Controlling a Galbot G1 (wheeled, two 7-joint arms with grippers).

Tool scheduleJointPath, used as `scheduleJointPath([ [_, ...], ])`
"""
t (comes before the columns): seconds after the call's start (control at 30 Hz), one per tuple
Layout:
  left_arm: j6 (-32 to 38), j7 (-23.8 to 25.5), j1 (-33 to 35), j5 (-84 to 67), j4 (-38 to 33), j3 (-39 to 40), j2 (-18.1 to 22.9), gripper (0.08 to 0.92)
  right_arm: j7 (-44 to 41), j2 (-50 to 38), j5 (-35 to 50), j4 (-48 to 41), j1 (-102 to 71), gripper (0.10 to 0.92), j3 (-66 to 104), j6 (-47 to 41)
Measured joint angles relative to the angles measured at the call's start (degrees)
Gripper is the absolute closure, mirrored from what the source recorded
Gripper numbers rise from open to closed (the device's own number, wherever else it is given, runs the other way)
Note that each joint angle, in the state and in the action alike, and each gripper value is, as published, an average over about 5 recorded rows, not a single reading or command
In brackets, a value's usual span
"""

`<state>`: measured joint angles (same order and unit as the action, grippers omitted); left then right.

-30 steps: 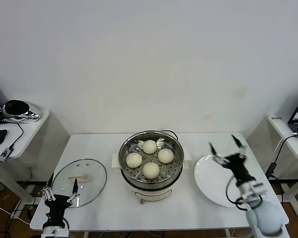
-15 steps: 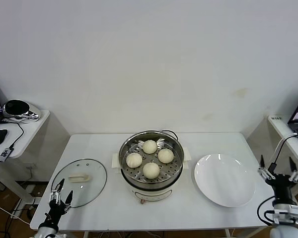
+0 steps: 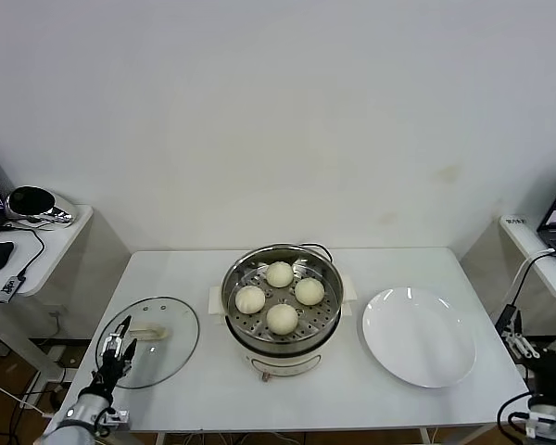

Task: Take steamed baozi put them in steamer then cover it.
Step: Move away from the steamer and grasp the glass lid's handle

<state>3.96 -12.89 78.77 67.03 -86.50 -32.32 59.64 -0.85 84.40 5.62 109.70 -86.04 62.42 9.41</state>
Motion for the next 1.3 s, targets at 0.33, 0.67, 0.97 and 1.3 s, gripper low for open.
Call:
scheduleJointPath([
  [0.33,-0.32,0.58,-5.35,1.35,3.60,2.94,-0.37,0.177,0.08,0.58,-0.88,-0.01,-0.82,0.203,0.51,0.12],
  [0.67,-0.30,0.84,-9.69,1.32,7.57,5.09,-0.18,0.177,0.06,0.94,-1.17,-0.10,-1.17,0.203,0.59,0.37],
  [0.97,-0.02,0.84,-11.93,0.90,10.52,6.04,0.02,0.302,0.04,1.21,-1.45,0.01,-1.65,0.203,0.15,0.33],
  [1.3,0.26,0.12,-12.92,-0.15,13.44,6.33,0.09,0.588,-0.08,1.30,-1.39,0.61,-1.85,0.203,-0.77,0.01],
])
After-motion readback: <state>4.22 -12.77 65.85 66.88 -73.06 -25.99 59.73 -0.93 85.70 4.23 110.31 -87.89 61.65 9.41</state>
